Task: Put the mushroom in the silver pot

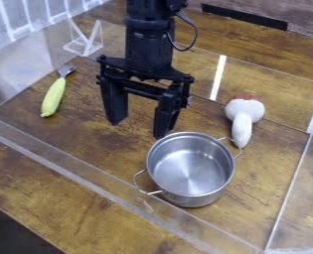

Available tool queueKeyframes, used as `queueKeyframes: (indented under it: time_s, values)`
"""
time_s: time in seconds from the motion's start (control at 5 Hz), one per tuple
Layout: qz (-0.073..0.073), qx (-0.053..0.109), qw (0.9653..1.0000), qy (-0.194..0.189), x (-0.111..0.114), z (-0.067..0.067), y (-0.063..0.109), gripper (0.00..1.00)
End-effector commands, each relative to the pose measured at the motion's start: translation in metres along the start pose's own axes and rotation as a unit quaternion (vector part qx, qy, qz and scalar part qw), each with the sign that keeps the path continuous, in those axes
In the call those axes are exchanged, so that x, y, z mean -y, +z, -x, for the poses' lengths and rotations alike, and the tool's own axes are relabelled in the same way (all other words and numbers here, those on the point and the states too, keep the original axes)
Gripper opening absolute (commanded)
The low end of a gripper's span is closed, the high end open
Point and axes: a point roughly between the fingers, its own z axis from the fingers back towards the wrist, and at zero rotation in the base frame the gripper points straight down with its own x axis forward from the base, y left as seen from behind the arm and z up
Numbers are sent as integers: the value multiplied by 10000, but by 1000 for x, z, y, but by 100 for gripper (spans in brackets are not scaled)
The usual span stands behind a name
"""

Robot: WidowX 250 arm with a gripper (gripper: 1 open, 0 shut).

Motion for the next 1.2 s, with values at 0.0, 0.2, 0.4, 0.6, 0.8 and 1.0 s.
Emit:
queueKeyframes:
  time_s: [0.0, 0.2, 0.4, 0.6, 0.8, 1.0]
  values:
    - [16, 128, 9999, -29, 7, -4, 9, 100]
    - [45, 81, 9999, 47, 11, -6, 9, 100]
    - [87, 67, 9999, 104, 15, -8, 11, 100]
    - [106, 90, 9998, 159, 19, -11, 15, 100]
    - [98, 86, 9997, 212, 23, -13, 16, 100]
    - [87, 71, 9996, 263, 26, -14, 16, 100]
